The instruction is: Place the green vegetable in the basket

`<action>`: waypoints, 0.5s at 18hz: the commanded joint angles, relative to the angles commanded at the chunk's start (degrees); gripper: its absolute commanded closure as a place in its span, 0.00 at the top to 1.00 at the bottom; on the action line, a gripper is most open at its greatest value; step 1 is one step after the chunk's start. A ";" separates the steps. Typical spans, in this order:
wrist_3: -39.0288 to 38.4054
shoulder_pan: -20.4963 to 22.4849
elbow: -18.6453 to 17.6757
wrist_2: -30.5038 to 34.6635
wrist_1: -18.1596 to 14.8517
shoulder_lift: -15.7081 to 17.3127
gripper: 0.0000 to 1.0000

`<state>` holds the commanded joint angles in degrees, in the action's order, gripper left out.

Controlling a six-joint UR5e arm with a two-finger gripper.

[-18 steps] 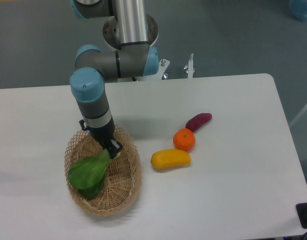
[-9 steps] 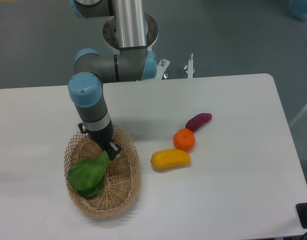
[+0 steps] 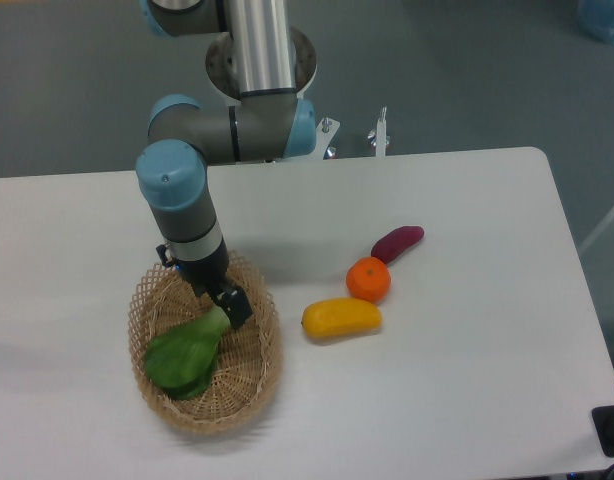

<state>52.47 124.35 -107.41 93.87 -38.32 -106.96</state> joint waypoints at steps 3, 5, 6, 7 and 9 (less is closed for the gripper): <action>0.26 3.77 3.51 0.00 -1.22 0.09 0.99; 2.01 6.76 7.11 -0.09 -6.74 0.18 0.99; 4.46 8.61 8.96 -0.17 -10.07 0.26 0.99; 7.44 10.80 10.89 -0.44 -13.07 0.35 0.99; 11.67 14.32 14.84 -1.31 -18.26 0.44 0.99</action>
<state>64.14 138.67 -92.57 92.55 -56.58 -106.52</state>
